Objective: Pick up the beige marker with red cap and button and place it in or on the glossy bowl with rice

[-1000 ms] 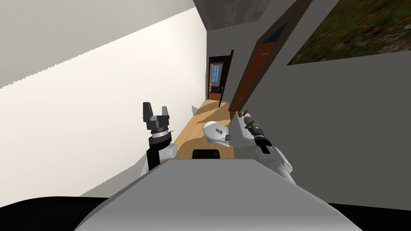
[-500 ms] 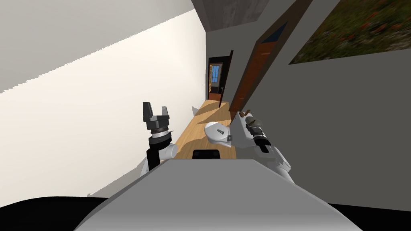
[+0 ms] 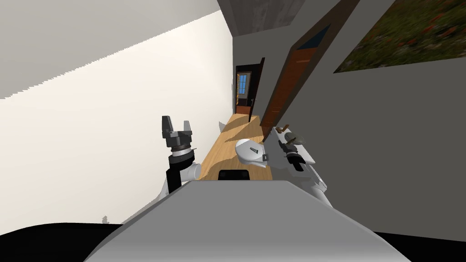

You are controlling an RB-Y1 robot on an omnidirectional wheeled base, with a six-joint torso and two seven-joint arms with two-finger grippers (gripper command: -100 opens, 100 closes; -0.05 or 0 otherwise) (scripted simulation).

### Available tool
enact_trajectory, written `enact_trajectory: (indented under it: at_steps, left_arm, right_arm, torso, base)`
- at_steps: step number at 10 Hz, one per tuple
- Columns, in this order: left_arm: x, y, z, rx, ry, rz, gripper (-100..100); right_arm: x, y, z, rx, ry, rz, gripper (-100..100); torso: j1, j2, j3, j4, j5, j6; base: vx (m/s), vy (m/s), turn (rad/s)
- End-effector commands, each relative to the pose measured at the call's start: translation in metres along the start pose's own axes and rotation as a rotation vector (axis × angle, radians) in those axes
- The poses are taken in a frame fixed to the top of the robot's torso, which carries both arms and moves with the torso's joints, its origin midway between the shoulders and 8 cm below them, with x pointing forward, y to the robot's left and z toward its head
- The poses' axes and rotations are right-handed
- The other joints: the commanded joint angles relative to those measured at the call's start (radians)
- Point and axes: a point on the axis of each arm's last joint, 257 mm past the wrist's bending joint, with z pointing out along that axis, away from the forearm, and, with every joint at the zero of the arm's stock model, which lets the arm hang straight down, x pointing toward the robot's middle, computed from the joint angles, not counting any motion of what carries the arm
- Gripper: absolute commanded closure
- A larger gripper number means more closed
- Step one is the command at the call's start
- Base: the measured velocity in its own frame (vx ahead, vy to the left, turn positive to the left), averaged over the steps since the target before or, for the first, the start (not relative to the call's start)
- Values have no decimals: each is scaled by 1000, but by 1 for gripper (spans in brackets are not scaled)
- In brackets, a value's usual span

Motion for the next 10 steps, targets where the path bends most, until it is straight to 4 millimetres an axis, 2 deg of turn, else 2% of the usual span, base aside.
enact_trajectory:
  at_steps: [1, 4, 10]
  left_arm:
    - [0, 0, 0, 0, 0, 0, 0]
    - [0, 0, 0, 0, 0, 0, 0]
    - [0, 0, 0, 0, 0, 0, 0]
  right_arm:
    - [-1, -7, 2, 22, 0, -9, -100]
    - [-4, -29, -2, 80, -10, -24, -100]
    - [4, -74, -23, 195, -18, 16, -100]
  torso:
    - [0, 0, 0, 0, 0, 0]
    - [-6, -1, -1, 0, -1, 0]
    - [-20, -3, -2, -1, -4, 0]
  base:
    - [78, 175, -141]
    - [95, 100, -172]
    - [114, -52, -68]
